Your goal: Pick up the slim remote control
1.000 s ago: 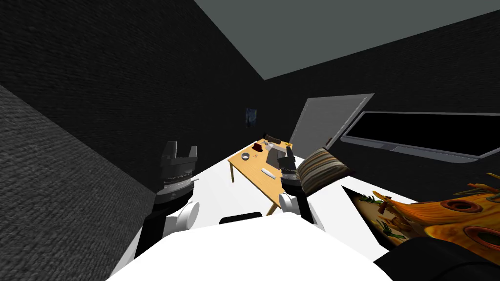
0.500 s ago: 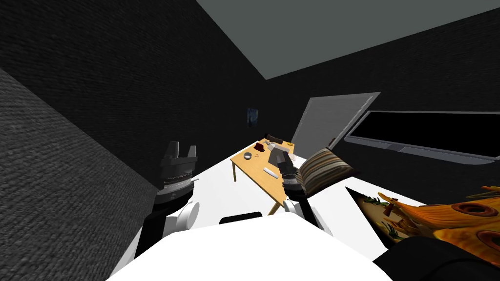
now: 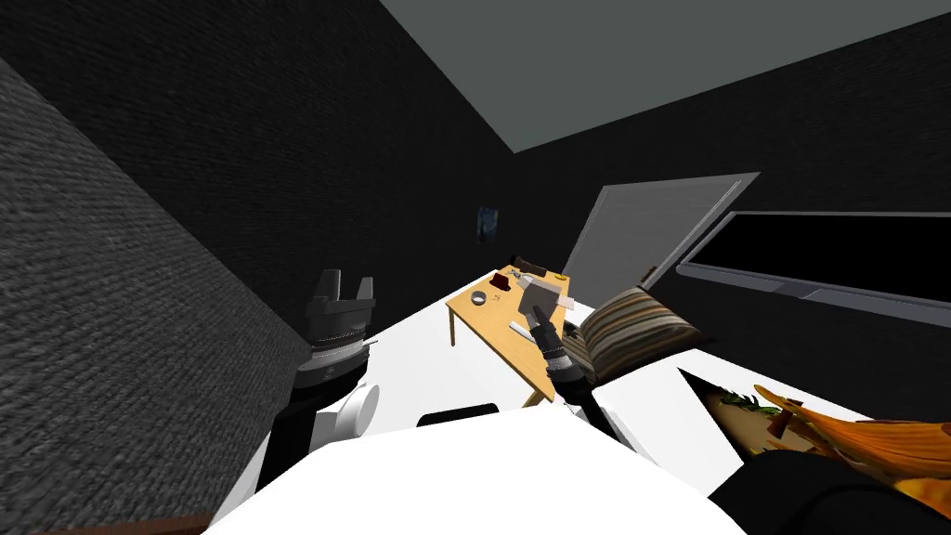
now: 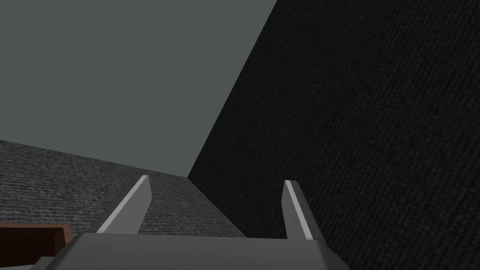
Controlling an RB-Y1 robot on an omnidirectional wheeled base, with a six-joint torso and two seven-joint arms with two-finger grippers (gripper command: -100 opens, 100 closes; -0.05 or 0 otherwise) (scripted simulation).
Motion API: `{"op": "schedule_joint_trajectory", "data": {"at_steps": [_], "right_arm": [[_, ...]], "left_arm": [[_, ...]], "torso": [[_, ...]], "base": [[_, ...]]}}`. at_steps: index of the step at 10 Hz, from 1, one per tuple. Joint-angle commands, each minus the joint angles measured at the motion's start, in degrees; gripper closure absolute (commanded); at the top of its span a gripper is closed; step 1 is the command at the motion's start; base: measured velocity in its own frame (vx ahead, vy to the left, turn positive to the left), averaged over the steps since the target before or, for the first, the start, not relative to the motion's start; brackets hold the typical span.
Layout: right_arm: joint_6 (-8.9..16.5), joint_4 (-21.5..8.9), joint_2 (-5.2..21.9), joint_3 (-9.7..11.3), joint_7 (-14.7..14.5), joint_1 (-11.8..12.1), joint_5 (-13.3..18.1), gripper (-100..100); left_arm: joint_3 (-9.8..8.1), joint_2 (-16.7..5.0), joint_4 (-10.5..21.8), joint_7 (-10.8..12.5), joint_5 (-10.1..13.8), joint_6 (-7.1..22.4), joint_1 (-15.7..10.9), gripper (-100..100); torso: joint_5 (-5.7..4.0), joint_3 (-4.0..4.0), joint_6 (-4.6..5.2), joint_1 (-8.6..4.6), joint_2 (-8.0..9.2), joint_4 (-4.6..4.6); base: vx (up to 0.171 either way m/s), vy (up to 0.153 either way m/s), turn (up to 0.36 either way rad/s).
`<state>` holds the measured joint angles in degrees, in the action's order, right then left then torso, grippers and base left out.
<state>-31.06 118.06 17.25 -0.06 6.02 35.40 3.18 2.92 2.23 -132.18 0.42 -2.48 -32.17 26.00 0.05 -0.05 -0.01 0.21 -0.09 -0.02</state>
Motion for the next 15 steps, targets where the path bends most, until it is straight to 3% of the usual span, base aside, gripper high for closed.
{"op": "schedule_joint_trajectory", "data": {"at_steps": [1,4,7,8,9,10,15], "right_arm": [[-0.5,-2.9,2.5,0.9,0.1,1.0,1.8,-100],[-2.0,-9.1,8.1,2.2,0.6,3.5,4.8,-100],[-2.4,-12.2,10.0,2.8,0.6,4.1,6.0,-100],[-2.8,-14.7,11.7,3.5,0.6,4.7,7.1,-100],[-2.8,-15.0,11.7,3.5,0.6,4.7,7.1,-100],[-3.2,-16.7,13.4,4.2,0.5,5.2,8.3,-100],[-3.8,-24.1,16.8,6.0,0.1,5.9,10.9,-100]], "left_arm": [[0.0,0.0,0.0,0.0,0.0,0.0,0.0,0],[0.0,0.0,0.0,0.0,0.0,0.0,0.0,0],[0.0,0.0,0.0,0.0,0.0,0.0,0.0,0],[-0.01,0.0,0.0,0.0,0.0,0.0,0.0,0],[0.0,0.0,0.0,0.0,0.0,0.0,0.0,0],[-0.01,0.0,0.0,0.0,0.0,0.0,0.0,0],[-0.01,0.0,0.0,0.0,0.0,0.0,0.0,0]], "torso": [[0.0,0.0,0.0,0.0,0.0,0.0],[-0.01,-0.04,-0.01,-0.06,-0.08,-0.01],[-0.03,-0.04,-0.01,-0.16,-0.06,-0.01],[-0.04,-0.02,0.01,-0.18,-0.03,0.0],[-0.04,-0.02,-0.02,-0.19,-0.05,0.0],[-0.04,-0.02,0.02,-0.2,-0.03,0.0],[-0.05,-0.05,-0.01,-0.21,-0.09,-0.01]], "base": [[0.04,0.062,0.178],[0.051,0.051,0.192],[0.041,0.016,0.091],[0.042,0.011,0.203],[0.04,0.003,0.075],[0.048,0.017,0.177],[0.043,0.004,0.136]]}}
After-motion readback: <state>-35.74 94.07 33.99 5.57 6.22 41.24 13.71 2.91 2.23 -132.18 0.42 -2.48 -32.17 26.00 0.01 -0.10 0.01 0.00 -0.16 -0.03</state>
